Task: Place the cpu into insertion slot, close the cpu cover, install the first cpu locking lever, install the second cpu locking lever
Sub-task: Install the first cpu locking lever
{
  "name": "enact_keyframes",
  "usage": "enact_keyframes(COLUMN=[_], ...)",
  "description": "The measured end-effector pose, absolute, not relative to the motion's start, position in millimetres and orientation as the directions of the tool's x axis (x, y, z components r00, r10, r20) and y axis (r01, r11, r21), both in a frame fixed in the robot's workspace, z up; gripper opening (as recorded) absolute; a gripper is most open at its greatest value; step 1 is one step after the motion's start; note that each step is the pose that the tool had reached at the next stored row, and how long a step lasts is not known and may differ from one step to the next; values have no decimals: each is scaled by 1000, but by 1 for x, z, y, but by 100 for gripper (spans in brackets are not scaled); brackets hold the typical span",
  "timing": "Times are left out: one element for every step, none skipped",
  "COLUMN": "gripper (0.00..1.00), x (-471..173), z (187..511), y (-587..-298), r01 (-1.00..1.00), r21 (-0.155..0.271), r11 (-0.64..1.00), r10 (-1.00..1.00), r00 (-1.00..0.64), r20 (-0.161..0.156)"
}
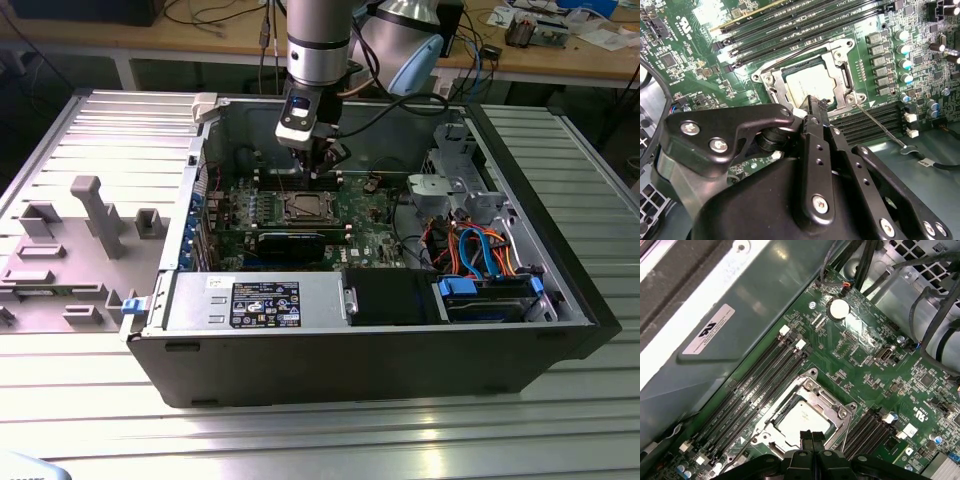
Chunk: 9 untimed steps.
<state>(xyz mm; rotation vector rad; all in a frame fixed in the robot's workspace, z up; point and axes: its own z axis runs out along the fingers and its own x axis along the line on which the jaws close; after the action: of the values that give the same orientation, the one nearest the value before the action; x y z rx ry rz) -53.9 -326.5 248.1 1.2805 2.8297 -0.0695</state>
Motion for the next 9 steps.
enact_keyframes(gripper=[11, 11, 11, 11, 11, 11, 11, 11, 11], x=[-54, -54, -54, -54, -54, -54, -54, -54, -54], z=[248, 248, 248, 248, 248, 248, 248, 248, 248], y=[-327, -327, -327, -327, -327, -327, -327, -327, -327], r01=[750, 748, 747, 746, 745, 743, 743, 741, 740], r21=[-26, -26, -26, -26, -26, -26, -26, -26, -26], r11=[661, 663, 664, 665, 667, 668, 669, 671, 672], r10=[748, 747, 745, 745, 743, 742, 741, 739, 738], r00=[-661, -663, -665, -666, -667, -669, -670, -672, -673], r20=[-50, -50, -50, -50, -50, -50, -50, -50, -50])
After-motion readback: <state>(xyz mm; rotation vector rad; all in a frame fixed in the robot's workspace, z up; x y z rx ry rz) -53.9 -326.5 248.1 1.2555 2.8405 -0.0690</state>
